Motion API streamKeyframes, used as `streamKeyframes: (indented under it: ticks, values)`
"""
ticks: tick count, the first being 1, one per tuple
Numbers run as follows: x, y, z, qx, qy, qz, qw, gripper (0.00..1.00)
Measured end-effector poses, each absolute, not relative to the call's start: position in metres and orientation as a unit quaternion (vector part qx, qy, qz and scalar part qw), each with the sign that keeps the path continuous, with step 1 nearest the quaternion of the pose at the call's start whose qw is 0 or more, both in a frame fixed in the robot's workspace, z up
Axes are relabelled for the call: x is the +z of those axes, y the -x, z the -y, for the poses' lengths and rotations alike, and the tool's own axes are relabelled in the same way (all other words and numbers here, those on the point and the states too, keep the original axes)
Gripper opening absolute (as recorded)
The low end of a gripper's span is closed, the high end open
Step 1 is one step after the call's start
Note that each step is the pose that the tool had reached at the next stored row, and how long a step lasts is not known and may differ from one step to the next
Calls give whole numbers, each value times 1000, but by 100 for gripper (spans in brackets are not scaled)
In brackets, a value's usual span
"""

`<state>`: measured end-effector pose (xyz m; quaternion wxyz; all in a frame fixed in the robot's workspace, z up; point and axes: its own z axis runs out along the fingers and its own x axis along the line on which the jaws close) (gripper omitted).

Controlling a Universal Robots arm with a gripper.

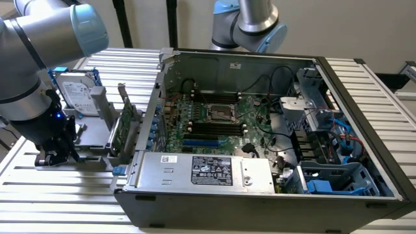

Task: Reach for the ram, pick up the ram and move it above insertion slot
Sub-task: 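Pick up the ram and move it above insertion slot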

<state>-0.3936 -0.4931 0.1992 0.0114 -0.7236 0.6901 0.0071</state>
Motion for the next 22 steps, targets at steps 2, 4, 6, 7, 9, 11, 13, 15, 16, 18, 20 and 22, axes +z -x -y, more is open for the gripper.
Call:
streamKeyframes:
  ticks: [2,4,6,7,9,11,13,15,16,18,20,22]
  values:
    - [199,394,493,7,724,-690,11,13]
    - [199,394,493,7,724,-690,11,13]
    - [199,394,493,7,724,-690,11,13]
    - [199,394,493,7,723,-690,11,13]
    - [199,394,493,7,723,-690,11,13]
    - [199,394,493,7,723,-690,11,13]
    - [199,394,493,7,723,-690,11,13]
    - [199,394,493,7,723,-690,11,13]
    - [199,394,493,7,723,-690,11,13]
    - [199,394,493,7,723,-690,12,13]
    - [201,394,493,8,723,-690,13,13]
    - [205,393,493,9,723,-690,13,13]
